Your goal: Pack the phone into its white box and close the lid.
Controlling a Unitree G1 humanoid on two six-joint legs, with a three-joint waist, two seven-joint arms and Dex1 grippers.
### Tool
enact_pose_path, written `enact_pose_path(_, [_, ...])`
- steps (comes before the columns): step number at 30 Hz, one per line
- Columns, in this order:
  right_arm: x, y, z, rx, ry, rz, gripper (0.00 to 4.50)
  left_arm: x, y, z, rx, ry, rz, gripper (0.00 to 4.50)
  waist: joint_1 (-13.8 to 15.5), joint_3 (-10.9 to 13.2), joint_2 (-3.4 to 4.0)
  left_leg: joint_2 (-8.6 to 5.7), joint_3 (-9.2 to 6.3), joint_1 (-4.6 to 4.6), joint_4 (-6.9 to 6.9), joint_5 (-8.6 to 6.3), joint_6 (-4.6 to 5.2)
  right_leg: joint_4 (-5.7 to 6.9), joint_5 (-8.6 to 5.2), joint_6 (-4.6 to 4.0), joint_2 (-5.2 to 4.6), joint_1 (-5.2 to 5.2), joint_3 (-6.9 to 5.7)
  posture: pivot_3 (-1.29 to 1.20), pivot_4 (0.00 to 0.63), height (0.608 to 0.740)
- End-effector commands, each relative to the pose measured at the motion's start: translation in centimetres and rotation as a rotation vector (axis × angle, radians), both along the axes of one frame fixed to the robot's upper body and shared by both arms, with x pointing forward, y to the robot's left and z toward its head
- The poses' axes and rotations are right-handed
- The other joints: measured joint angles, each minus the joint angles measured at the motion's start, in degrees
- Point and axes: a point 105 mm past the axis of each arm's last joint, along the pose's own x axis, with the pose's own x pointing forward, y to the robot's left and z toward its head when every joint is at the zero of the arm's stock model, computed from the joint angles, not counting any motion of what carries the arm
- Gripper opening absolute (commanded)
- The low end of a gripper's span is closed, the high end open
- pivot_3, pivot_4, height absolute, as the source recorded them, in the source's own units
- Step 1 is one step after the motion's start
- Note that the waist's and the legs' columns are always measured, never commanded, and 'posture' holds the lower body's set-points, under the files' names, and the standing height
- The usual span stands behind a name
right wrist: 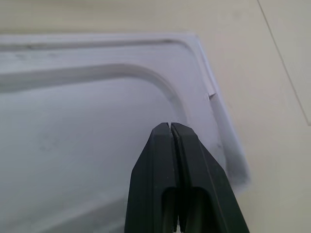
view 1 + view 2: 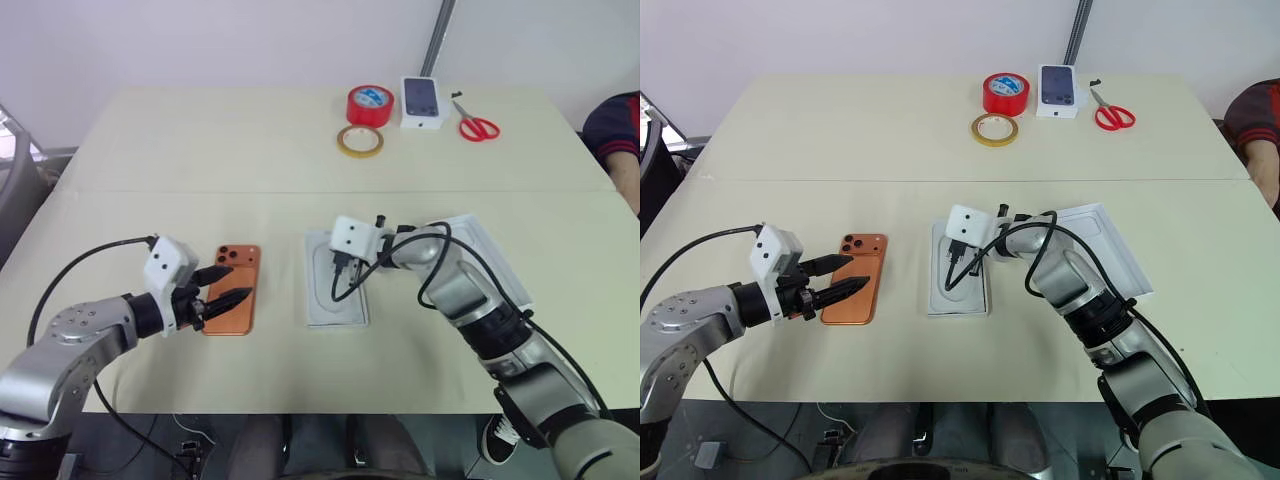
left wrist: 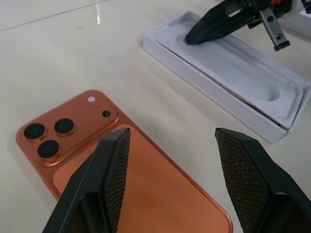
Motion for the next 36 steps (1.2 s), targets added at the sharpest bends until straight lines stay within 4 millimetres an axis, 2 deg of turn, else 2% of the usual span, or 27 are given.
enact_pose_path(1, [-0.2, -0.2, 1.3, -0.052, -0.063, 0.033, 0.06, -0.2, -0.2, 1.1, -0.001, -0.051, -0.007, 2.91, 0.0, 0.0, 0.0, 0.0, 0.0, 0.0, 0.0, 0.0, 0.0, 0.0, 0.0, 0.0, 0.0, 0.0, 0.0, 0.0, 0.15, 0.736])
enact_pose_path(3, [-0.3, -0.3, 1.5, -0.065, -0.078, 0.046, 0.06, -0.1, -0.2, 1.0, -0.001, -0.05, -0.006, 2.91, 0.14, 0.0, 0.0, 0.0, 0.0, 0.0, 0.0, 0.0, 0.0, 0.0, 0.0, 0.0, 0.0, 0.0, 0.0, 0.0, 0.15, 0.736])
enact_pose_path(6, [-0.7, 0.8, 2.8, 0.02, -0.096, 0.078, 0.06, 0.2, 0.1, 1.1, -0.005, -0.051, 0.02, 2.91, 0.02, 0.0, -0.01, 0.0, 0.0, 0.0, 0.0, 0.0, 0.0, 0.0, 0.0, 0.0, 0.0, 0.01, 0.0, 0.0, 0.15, 0.736])
enact_pose_path(9, [-1.8, 2.7, 4.1, 0.16, -0.051, 0.118, 0.06, 1.2, 1.9, 1.5, -0.053, -0.036, 0.141, 2.91, -0.2, 0.0, 0.0, 0.01, 0.0, 0.0, -0.04, 0.0, 0.0, 0.03, 0.0, 0.0, 0.02, -0.03, 0.01, 0.0, 0.15, 0.736])
enact_pose_path(12, [-2.8, 4.8, 4.5, 0.227, -0.022, 0.161, 0.0, 2.3, 5.5, 0.7, -0.067, 0.053, 0.359, 3.78, -0.2, -0.01, -0.01, 0.06, -0.02, 0.01, -0.05, 0.01, -0.01, 0.1, 0.0, 0.0, 0.08, -0.06, -0.01, 0.0, 0.15, 0.736])
enact_pose_path(13, [-3.0, 5.4, 4.6, 0.237, -0.016, 0.171, 0.0, 2.4, 6.0, 0.7, -0.077, 0.071, 0.392, 4.32, -0.22, -0.01, -0.01, 0.06, -0.02, 0.01, -0.05, 0.01, -0.01, 0.1, 0.0, 0.0, 0.09, -0.07, 0.0, 0.0, 0.15, 0.736])
enact_pose_path(14, [-3.3, 6.0, 4.4, 0.238, -0.002, 0.183, 0.0, 2.4, 6.4, 0.7, -0.087, 0.089, 0.42, 4.48, -0.2, -0.01, -0.02, 0.06, -0.02, 0.01, -0.04, 0.01, -0.01, 0.11, 0.0, 0.0, 0.09, -0.08, 0.01, 0.0, 0.15, 0.736])
enact_pose_path(18, [-4.5, 8.4, 2.5, 0.136, 0.045, 0.268, 0.0, 1.8, 7.0, -0.6, -0.067, 0.245, 0.476, 4.48, 0.07, -0.02, -0.03, 0.0, -0.02, 0.0, -0.01, 0.01, -0.01, 0.11, 0.0, 0.0, 0.02, -0.07, -0.01, 0.0, 0.15, 0.736])
enact_pose_path(21, [-5.2, 9.4, 0.8, 0.06, 0.118, 0.305, 0.0, 0.9, 6.2, -1.8, -0.06, 0.408, 0.442, 4.48, -0.06, -0.04, -0.06, 0.0, -0.04, 0.0, -0.02, 0.03, -0.05, 0.14, 0.0, 0.0, 0.03, -0.1, -0.02, 0.0, 0.15, 0.736])
enact_pose_path(25, [-5.5, 10.5, -0.5, -0.013, 0.14, 0.347, 0.0, -0.1, 4.5, -2.9, -0.054, 0.533, 0.369, 4.48, -0.06, -0.05, -0.07, -0.02, -0.04, 0.01, -0.01, 0.04, -0.07, 0.15, 0.0, 0.0, 0.02, -0.1, -0.02, 0.0, 0.15, 0.736])
enact_pose_path(28, [-5.6, 11.1, -1.2, -0.041, 0.162, 0.363, 0.0, -0.4, 2.9, -3.2, -0.111, 0.588, 0.328, 4.48, -0.08, -0.11, 0.01, -0.03, -0.04, 0.02, -0.02, 0.07, -0.12, 0.15, 0.0, 0.0, 0.02, -0.1, -0.01, 0.0, 0.15, 0.736])
enact_pose_path(36, [-5.3, 11.3, -1.4, -0.055, 0.147, 0.367, 0.0, -0.5, -0.7, -4.1, -0.2, 0.641, 0.241, 4.48, 0.25, -0.35, -0.03, -0.05, -0.09, 0.11, -0.03, 0.24, -0.42, 0.13, 0.0, 0.0, -0.01, 0.02, -0.05, 0.0, 0.15, 0.736])
